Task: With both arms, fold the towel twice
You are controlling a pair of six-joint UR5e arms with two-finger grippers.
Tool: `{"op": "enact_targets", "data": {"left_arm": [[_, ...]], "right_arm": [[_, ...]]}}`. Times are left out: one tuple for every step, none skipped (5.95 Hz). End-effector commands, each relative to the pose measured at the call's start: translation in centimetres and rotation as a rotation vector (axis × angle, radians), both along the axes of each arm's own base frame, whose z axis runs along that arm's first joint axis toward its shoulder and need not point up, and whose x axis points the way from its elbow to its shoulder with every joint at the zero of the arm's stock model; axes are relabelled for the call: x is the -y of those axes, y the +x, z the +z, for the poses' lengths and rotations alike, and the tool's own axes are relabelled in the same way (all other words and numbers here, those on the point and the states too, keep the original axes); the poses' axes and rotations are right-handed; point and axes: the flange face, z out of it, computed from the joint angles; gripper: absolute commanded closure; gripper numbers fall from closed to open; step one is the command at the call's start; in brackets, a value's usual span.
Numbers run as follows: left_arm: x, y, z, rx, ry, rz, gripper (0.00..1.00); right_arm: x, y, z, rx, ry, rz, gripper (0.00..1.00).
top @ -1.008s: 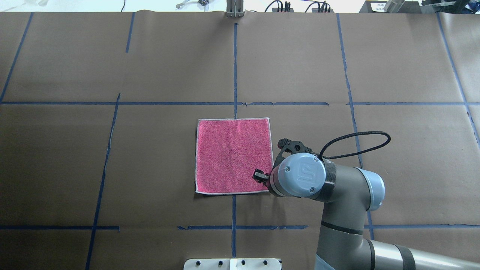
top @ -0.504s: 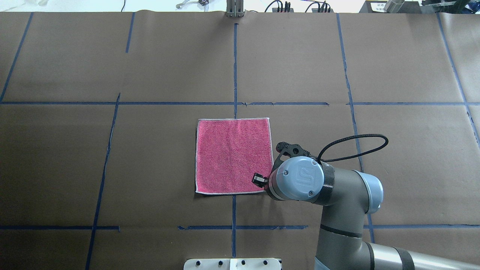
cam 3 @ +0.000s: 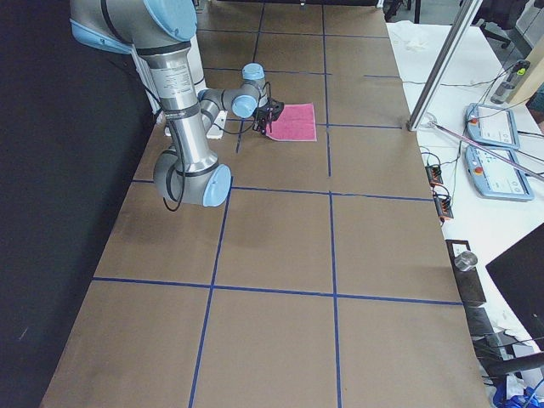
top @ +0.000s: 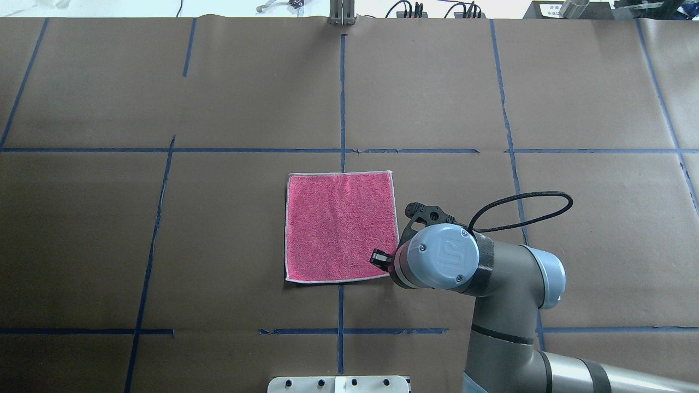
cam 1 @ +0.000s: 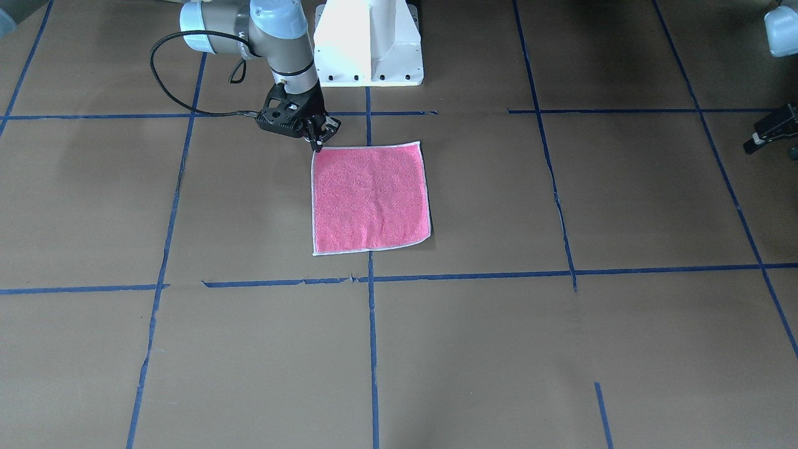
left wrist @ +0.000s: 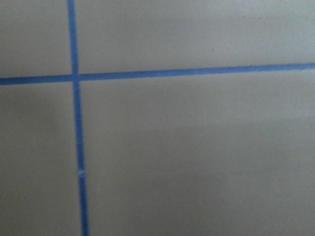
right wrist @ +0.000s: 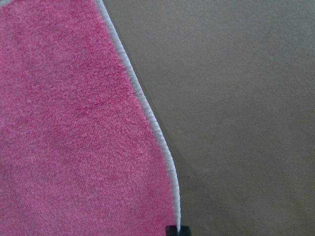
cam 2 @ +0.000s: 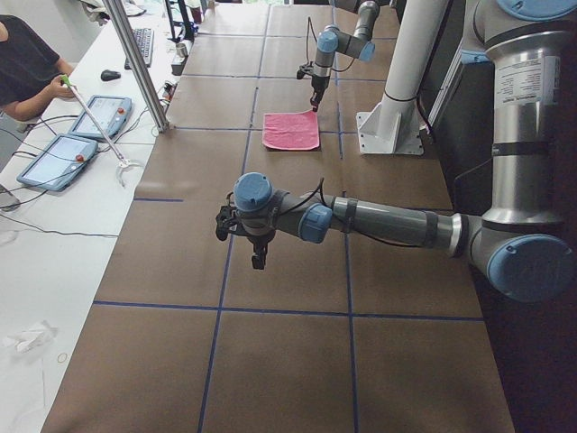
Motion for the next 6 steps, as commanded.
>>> {"op": "enact_targets", "data": {"left_arm": [[1.3, 7.9, -6.2, -0.081, -0.087, -0.083, 0.0], [0.1, 12.0, -10.2, -0.14, -0.184, -0.169, 0.0], [-0.6, 18.9, -15.0, -0.162, -0.293, -0.203, 0.0], [-2.2, 26.0, -18.7, -0.17, -0.396, -0.25, 0.04], [-5.2, 33.6, -21.9, -0.154, -0.398, -0.286, 0.03], [-8.8, 40.7, -25.7, -0.119, -0.396, -0.308, 0.03]], "right_arm": [[-0.1, 1.6, -0.3, 0.011, 0.008, 0.009, 1.0], [-0.6, 1.4, -0.2, 0.01, 0.01, -0.002, 1.0], [-0.7, 1.3, -0.2, 0.01, 0.01, -0.006, 1.0], [-0.8, 1.2, -0.1, 0.01, 0.011, -0.008, 1.0], [-1.2, 1.0, -0.1, 0.009, 0.015, -0.017, 1.0], [-1.2, 1.0, -0.1, 0.007, 0.015, -0.018, 1.0]]}}
